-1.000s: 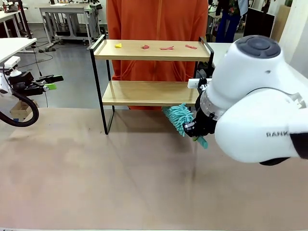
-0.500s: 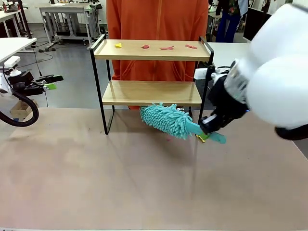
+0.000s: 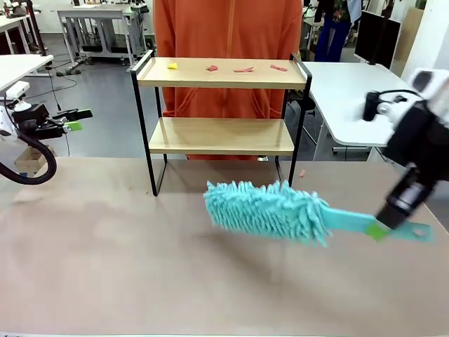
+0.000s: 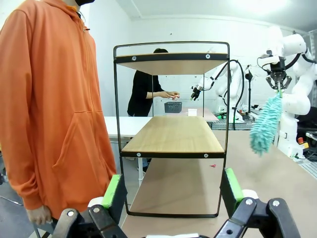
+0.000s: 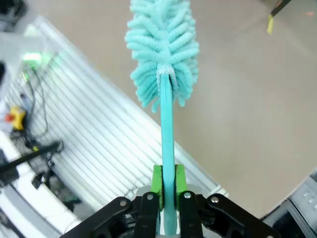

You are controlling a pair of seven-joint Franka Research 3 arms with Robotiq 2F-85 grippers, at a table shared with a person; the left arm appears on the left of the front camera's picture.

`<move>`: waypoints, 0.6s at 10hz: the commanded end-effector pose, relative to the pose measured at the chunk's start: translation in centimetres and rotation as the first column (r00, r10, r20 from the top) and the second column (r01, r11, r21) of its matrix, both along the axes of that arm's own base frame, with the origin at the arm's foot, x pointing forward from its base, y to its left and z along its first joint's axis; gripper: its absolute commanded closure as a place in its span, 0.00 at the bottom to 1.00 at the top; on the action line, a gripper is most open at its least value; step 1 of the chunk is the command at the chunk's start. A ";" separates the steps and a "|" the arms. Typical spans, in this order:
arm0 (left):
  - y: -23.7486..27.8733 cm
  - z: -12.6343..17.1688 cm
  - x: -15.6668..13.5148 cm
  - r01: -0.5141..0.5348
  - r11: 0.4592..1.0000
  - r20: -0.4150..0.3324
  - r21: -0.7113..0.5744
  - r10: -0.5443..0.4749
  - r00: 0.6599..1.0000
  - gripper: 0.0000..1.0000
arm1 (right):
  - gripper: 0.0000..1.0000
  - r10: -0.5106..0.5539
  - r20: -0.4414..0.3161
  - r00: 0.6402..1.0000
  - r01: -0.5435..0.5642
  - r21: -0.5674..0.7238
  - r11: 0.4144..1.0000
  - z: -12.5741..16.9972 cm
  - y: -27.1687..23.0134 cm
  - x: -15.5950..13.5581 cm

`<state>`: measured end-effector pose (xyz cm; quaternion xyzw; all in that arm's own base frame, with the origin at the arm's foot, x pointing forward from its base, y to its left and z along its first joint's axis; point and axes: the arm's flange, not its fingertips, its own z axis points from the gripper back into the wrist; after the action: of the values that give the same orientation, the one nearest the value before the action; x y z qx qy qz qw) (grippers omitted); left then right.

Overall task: Clean the shelf.
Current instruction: Clean the specific section of the Shelf indicated by the human with the Duster.

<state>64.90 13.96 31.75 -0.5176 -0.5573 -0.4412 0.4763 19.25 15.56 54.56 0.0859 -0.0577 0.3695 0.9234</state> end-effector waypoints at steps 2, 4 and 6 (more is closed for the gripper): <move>0.0 0.3 -0.1 0.006 1.000 0.011 0.006 -0.006 1.000 0.00 | 0.87 0.118 -0.027 0.993 -0.119 -0.034 0.992 -5.0 -5.7 -7.7; 0.0 0.3 -0.1 0.006 1.000 0.011 0.006 -0.006 1.000 0.00 | 0.87 0.183 -0.055 0.982 -0.188 -0.099 0.977 -4.2 -7.7 -10.0; 0.0 0.3 -0.1 0.006 1.000 0.011 0.006 -0.006 1.000 0.00 | 0.87 0.185 -0.068 0.980 -0.193 -0.144 0.971 -3.7 -8.8 -10.2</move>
<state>64.90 13.96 31.76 -0.5176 -0.5573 -0.4413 0.4762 10.00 9.73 56.11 0.0501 0.0018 0.4416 0.8958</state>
